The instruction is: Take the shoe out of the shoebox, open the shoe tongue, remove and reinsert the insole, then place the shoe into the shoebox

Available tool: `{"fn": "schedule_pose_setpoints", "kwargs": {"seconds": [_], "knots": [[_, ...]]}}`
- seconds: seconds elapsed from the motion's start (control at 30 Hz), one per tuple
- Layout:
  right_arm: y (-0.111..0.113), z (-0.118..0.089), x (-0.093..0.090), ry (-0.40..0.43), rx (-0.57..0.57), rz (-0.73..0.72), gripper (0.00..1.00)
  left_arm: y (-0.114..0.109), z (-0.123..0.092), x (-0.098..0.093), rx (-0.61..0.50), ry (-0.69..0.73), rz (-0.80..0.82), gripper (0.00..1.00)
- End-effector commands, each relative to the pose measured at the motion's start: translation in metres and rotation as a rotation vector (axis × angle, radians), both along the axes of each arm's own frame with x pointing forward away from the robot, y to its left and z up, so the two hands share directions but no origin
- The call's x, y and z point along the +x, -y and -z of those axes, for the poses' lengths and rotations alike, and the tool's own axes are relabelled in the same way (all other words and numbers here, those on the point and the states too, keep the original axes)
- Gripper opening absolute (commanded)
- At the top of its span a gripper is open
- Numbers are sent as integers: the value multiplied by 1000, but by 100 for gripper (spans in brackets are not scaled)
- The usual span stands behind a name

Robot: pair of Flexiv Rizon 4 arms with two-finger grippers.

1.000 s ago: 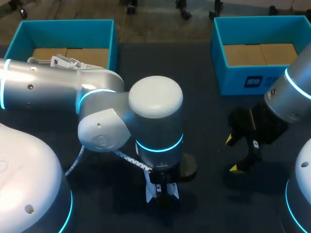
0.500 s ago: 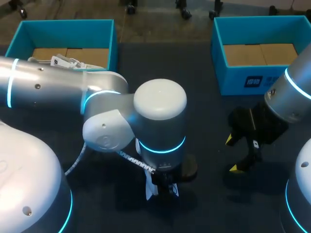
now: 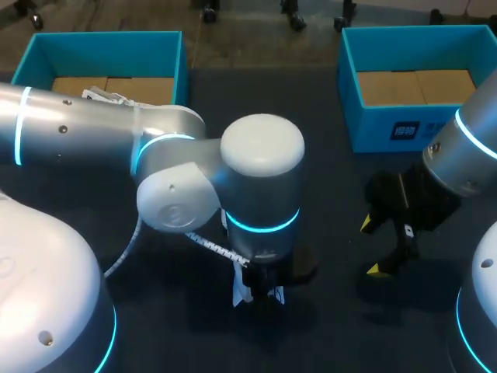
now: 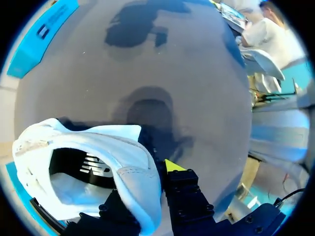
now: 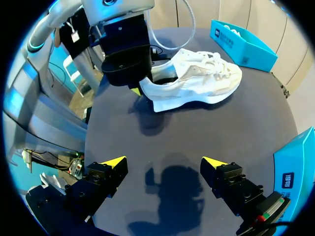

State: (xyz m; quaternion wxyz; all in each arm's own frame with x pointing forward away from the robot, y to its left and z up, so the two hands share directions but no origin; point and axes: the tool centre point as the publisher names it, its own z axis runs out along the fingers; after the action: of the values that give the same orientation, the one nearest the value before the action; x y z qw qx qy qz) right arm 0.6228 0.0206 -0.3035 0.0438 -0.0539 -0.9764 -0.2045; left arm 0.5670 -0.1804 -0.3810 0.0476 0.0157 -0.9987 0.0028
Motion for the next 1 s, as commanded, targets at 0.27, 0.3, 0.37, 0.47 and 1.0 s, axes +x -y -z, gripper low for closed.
{"fn": "schedule_pose_setpoints", "kwargs": {"seconds": [0.27, 0.3, 0.37, 0.47, 1.0], "knots": [[0, 1, -1, 1, -2, 0, 100, -27, -95, 50, -44, -126, 198, 0], [0, 1, -1, 1, -2, 0, 100, -31, -103, 55, -46, -125, 198, 0], [0, 1, -1, 1, -2, 0, 100, -35, -112, 61, -49, -138, 210, 0], [0, 1, -1, 1, -2, 0, 100, -47, -132, 78, -51, -144, 212, 0], [0, 1, -1, 1, -2, 0, 100, -73, -211, 156, -2, -270, 279, 0]]}}
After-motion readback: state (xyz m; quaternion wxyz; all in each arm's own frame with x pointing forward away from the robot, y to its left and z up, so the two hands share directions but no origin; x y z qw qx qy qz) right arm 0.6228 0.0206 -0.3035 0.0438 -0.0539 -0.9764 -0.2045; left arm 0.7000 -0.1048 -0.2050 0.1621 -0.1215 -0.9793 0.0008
